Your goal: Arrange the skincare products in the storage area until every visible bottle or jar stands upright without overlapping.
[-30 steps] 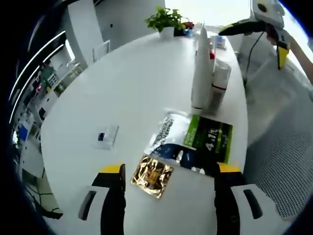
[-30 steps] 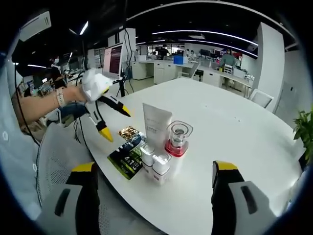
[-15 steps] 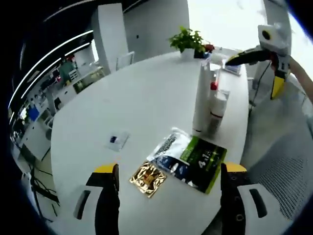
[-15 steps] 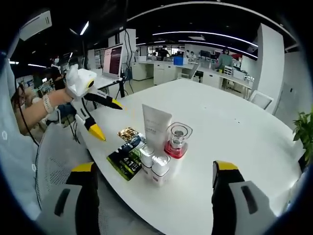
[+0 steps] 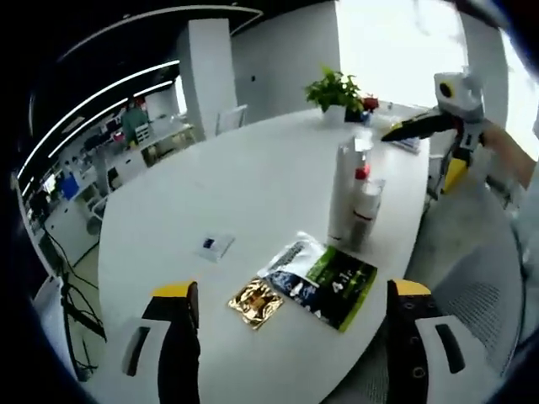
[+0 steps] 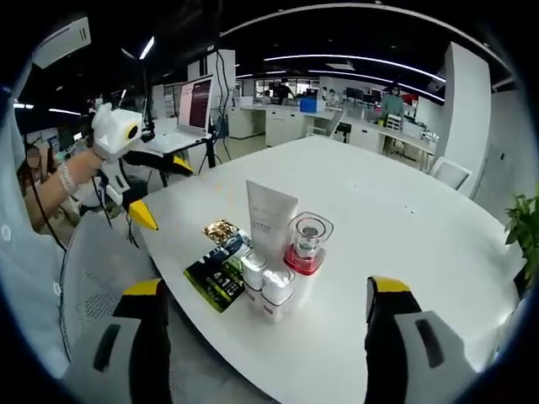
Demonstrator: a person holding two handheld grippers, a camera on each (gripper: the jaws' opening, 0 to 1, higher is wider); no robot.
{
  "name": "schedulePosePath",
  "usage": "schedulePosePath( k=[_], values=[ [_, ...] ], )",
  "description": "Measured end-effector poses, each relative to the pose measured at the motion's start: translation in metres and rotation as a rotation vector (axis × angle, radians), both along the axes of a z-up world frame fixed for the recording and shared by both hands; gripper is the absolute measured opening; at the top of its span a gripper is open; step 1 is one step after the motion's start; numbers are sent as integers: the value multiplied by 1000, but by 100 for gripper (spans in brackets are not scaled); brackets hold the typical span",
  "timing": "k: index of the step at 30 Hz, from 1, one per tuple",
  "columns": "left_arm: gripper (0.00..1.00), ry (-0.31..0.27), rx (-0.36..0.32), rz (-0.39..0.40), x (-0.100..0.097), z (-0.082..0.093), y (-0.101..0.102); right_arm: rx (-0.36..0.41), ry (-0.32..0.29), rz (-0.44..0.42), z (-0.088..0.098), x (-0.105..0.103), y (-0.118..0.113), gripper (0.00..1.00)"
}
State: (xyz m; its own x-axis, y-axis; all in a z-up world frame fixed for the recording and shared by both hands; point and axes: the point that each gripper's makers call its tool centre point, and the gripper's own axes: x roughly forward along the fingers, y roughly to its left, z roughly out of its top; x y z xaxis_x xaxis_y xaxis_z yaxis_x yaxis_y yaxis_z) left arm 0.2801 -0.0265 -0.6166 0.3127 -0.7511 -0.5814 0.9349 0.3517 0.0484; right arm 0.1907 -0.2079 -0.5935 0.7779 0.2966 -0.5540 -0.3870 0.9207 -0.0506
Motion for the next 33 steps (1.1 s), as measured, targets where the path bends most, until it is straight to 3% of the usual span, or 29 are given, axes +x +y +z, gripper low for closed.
schedulePosePath(
  k=[7, 17, 23, 28, 33],
  values=[
    [97, -21, 1, 11, -9, 8, 8, 5, 9, 4, -4, 0, 1, 99],
    [97, -10, 10, 12, -13, 9, 15, -26, 8, 34, -4, 2, 4, 99],
    [97, -26, -16, 29, -10, 18, 17, -32, 1, 37, -2, 4, 6, 99],
    [97, -30, -15, 23, -11, 20, 18, -45, 23, 37, -5, 2, 3, 99],
    [97, -32, -11, 20, -8, 21, 17, -42, 46, 23, -7, 0, 2, 92]
  ],
)
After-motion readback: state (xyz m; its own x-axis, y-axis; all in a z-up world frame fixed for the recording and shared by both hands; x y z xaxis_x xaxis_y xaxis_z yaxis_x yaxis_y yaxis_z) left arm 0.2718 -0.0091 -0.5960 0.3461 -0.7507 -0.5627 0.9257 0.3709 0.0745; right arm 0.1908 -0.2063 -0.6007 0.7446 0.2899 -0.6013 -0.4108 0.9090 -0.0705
